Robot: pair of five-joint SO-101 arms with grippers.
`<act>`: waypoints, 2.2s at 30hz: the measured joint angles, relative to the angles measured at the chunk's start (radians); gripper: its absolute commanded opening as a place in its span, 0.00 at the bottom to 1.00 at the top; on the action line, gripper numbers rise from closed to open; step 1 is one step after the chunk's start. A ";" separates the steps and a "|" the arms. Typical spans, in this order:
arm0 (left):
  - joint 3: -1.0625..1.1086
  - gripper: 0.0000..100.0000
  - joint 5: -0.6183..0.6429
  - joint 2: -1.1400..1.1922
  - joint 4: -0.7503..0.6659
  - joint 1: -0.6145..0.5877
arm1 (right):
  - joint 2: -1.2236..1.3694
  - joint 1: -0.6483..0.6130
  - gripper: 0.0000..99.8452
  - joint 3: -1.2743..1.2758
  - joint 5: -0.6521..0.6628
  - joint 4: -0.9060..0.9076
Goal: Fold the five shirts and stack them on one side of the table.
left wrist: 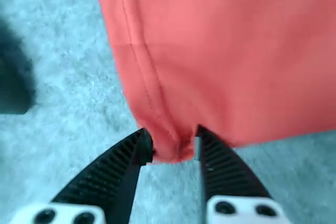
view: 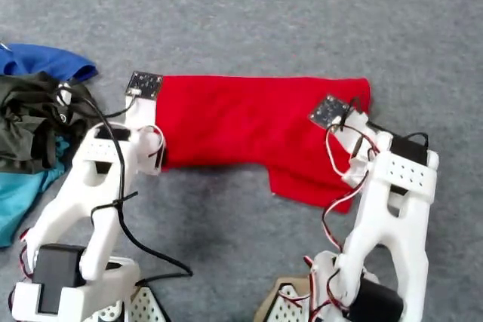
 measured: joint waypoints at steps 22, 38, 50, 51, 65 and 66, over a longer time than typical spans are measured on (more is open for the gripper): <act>-0.206 0.12 0.288 0.032 -0.109 -0.026 | 0.500 -0.439 0.19 -0.396 -0.275 0.121; -0.233 0.11 0.354 0.181 -0.121 -0.026 | 0.700 -0.456 0.05 -0.434 -0.282 0.091; -0.249 0.11 0.376 0.292 -0.149 -0.072 | 0.543 -0.459 0.05 -0.434 -0.282 0.143; -0.255 0.11 0.376 0.296 -0.150 -0.078 | 0.537 -0.459 0.05 -0.434 -0.282 0.143; -0.261 0.11 0.381 0.299 -0.157 -0.086 | 0.534 -0.482 0.05 -0.407 -0.267 0.201; -0.261 0.11 0.382 0.299 -0.157 -0.086 | 0.534 -0.494 0.05 -0.391 -0.267 0.201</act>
